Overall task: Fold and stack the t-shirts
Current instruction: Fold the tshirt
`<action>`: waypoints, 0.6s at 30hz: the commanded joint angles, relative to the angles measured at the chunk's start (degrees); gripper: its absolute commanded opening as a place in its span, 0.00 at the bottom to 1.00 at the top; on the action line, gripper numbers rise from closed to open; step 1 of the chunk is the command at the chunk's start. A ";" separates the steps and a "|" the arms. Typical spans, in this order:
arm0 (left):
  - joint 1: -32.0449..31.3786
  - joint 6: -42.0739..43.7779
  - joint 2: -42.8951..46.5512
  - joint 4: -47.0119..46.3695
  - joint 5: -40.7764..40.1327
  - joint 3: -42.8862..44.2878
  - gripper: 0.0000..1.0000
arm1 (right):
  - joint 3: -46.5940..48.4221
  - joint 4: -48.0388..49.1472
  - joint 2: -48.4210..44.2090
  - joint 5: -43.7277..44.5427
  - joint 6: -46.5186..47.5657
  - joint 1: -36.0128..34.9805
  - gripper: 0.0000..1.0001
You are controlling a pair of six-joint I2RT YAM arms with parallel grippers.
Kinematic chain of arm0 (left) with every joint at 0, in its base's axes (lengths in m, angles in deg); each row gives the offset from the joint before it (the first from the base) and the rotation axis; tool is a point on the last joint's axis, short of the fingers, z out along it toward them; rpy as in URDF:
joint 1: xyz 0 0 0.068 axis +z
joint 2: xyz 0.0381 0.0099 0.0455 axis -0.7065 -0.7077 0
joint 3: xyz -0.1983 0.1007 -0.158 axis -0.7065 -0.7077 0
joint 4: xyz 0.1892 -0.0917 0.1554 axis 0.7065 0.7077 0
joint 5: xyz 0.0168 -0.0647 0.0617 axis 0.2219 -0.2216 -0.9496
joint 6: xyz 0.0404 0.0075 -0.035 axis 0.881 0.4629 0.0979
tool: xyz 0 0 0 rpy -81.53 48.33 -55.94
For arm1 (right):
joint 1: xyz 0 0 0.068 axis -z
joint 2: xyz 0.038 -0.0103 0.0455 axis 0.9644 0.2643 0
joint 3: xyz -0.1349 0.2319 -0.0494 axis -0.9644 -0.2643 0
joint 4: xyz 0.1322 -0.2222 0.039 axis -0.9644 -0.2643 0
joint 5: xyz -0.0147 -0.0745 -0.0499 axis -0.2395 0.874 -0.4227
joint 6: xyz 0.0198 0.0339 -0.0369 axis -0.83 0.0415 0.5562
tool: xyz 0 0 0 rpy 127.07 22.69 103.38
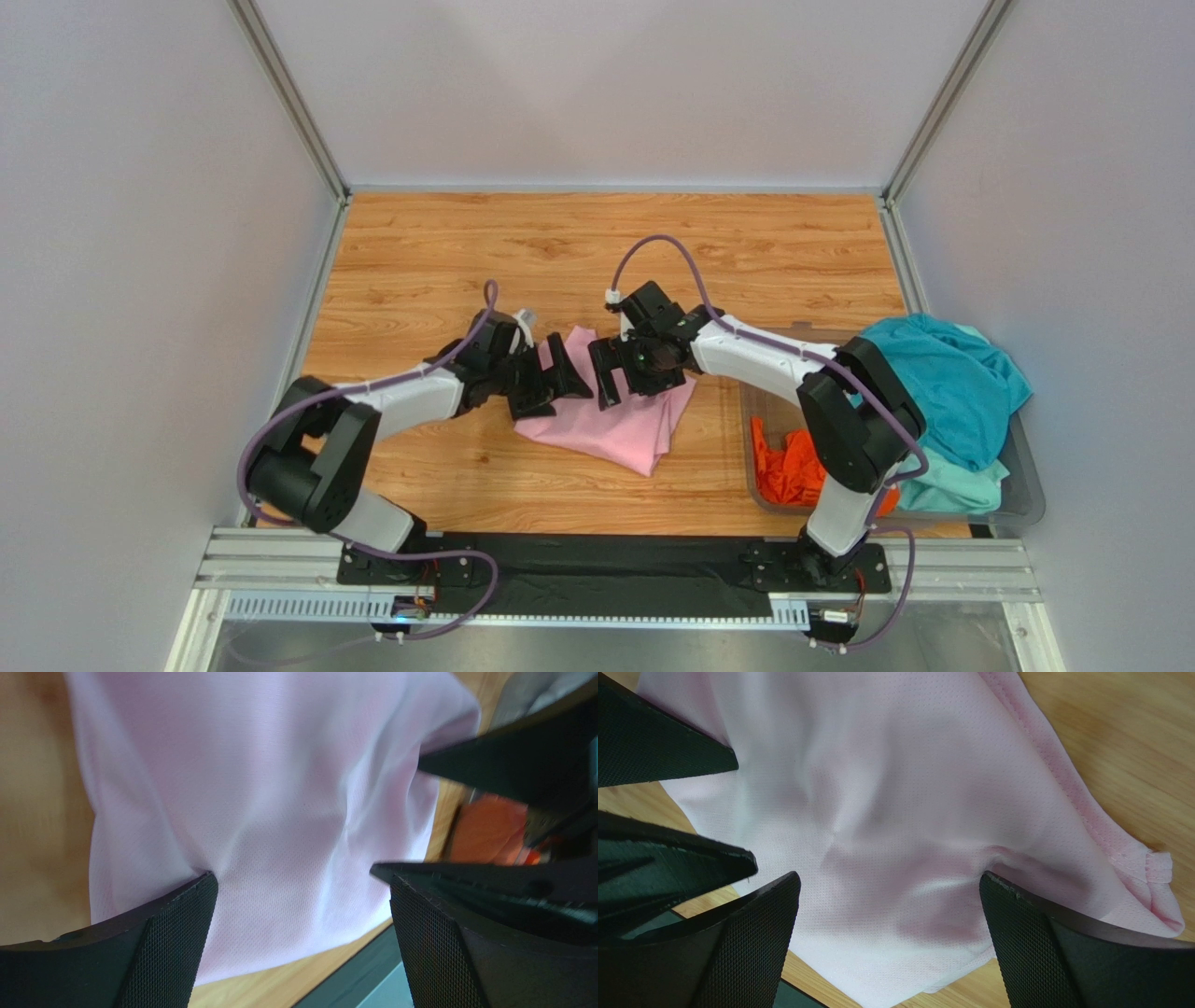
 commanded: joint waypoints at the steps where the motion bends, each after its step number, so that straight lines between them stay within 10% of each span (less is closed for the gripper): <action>1: -3.38 -2.35 12.63 8.12 -5.73 -7.69 1.00 | 2.21 -0.88 -0.44 2.26 3.98 -4.19 1.00; 10: -7.87 -2.37 50.64 37.47 -23.99 -7.37 1.00 | -3.32 0.34 -16.58 6.83 -1.37 -8.43 1.00; 13: -7.52 -3.15 50.86 40.92 -33.75 -6.31 1.00 | -5.35 1.76 -18.98 8.68 -3.14 -8.34 1.00; 18: 0.81 0.18 39.97 36.98 -28.27 -3.67 1.00 | -3.68 0.71 -15.31 9.56 -3.84 -6.76 0.98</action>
